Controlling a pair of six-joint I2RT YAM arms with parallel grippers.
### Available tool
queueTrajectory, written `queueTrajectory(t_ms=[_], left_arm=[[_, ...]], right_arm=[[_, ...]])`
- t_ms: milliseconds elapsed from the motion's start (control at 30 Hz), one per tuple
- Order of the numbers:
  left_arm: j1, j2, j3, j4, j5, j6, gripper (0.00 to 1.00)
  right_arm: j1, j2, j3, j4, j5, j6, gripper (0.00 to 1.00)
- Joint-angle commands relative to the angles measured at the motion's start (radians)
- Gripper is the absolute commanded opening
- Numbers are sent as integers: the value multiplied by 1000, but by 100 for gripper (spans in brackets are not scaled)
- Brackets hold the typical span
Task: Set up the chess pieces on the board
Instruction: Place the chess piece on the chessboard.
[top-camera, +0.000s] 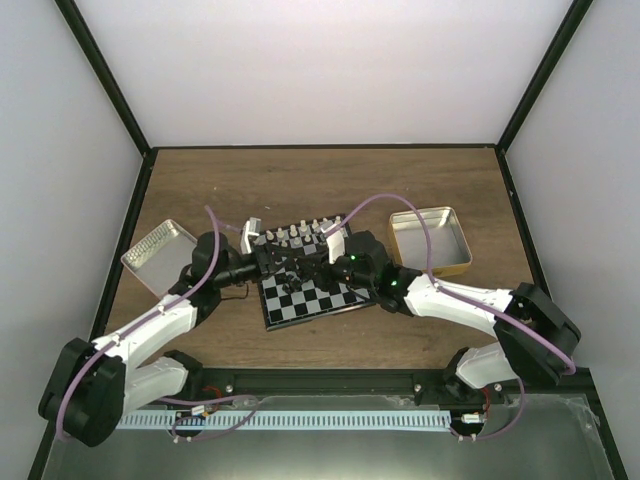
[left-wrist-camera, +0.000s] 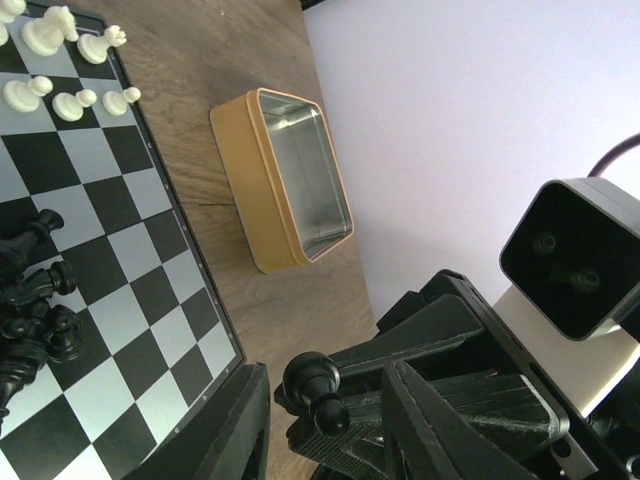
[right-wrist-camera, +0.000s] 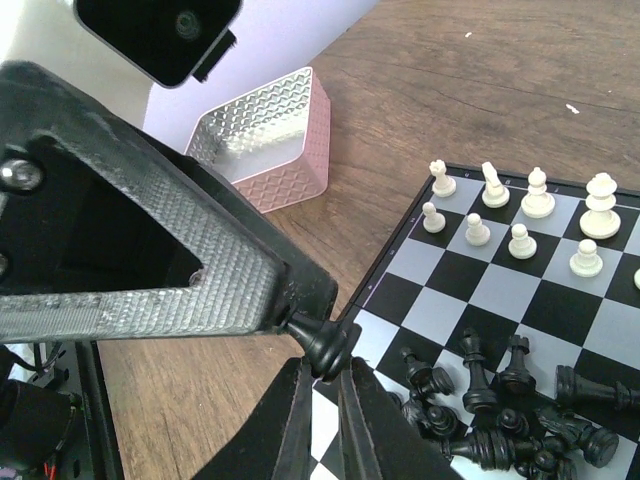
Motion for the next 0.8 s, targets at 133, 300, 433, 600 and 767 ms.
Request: queueTrajectory(t_ms=[133,300,433,600,767], left_arm=[[-6,13,-8,47,34,7,20],[-6,0,-13,21,16,28,4],[-6,-10,-1,-42,-31,73,4],[-6,-7,62,-211,-129,189,4],[-39,45,185,-464,-265,348,4]], right_arm=[[9,17,33,13,-8,-10,10],[10,21,36,9,-1,-9,12],[9,23,40,-27,21,-24,28],[8,-11,24,-75,122,-28,39],[-12,-71,20,-178,342,30,48]])
